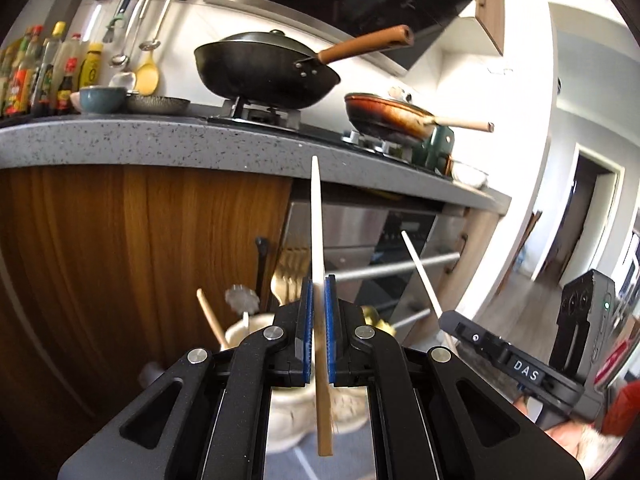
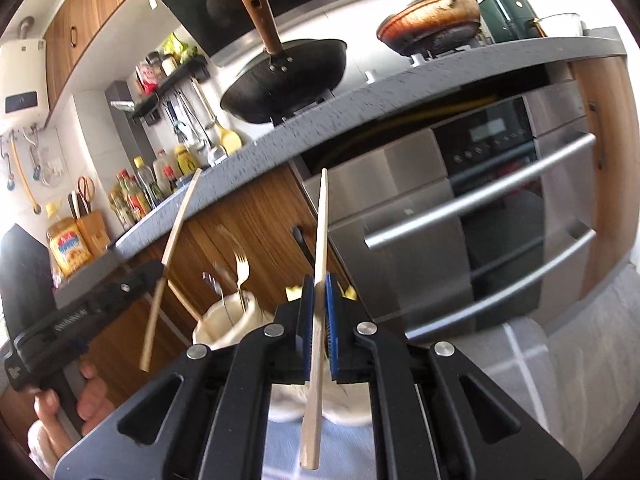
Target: Organize utensils
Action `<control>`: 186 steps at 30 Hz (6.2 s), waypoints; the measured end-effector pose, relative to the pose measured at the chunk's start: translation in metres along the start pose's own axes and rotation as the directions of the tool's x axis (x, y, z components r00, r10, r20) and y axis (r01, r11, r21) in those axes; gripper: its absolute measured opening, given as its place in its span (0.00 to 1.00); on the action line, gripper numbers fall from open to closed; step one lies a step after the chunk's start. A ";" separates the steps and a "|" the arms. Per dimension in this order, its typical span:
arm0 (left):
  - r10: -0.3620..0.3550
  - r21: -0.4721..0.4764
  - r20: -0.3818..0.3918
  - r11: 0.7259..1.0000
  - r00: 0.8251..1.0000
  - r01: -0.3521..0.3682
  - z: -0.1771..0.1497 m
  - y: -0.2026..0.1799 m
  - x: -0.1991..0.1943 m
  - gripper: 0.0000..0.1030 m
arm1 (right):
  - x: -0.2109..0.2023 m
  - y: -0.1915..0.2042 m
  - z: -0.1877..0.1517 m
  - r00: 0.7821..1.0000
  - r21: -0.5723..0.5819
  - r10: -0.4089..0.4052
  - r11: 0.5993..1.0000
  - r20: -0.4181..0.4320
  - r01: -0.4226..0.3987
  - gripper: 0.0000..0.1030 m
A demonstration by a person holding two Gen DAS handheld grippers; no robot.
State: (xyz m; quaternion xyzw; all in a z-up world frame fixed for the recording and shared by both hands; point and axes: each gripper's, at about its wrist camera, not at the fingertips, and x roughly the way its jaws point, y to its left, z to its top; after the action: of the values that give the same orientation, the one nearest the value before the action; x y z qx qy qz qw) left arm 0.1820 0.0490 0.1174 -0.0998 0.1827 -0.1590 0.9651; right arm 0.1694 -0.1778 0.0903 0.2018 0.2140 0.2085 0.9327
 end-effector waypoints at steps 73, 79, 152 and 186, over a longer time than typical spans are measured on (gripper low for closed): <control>-0.023 0.051 0.020 0.998 1.000 0.022 -0.065 0.037 0.014 0.22 | 0.065 -0.009 -0.021 0.986 0.024 0.014 1.000 0.167 -0.019 0.06; -0.035 0.040 0.032 0.999 0.999 0.034 -0.065 0.040 0.010 0.26 | 0.075 -0.002 -0.020 0.981 -0.016 -0.035 0.999 0.188 0.039 0.06; -0.157 -0.003 0.042 0.987 0.987 0.158 -0.066 0.041 -0.006 0.26 | 0.073 0.046 -0.056 0.969 -0.327 -0.225 0.927 -0.101 0.181 0.00; -0.100 0.048 0.034 0.994 0.994 0.098 -0.068 0.038 -0.015 0.42 | 0.047 0.034 -0.056 0.988 -0.156 -0.097 0.985 -0.118 0.078 0.21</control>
State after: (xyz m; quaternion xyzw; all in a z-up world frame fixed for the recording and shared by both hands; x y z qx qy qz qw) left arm 0.1528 0.0805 0.0510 -0.0891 0.1562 -0.2091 0.9612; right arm 0.1706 -0.1113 0.0452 0.1076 0.2644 0.1949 0.9383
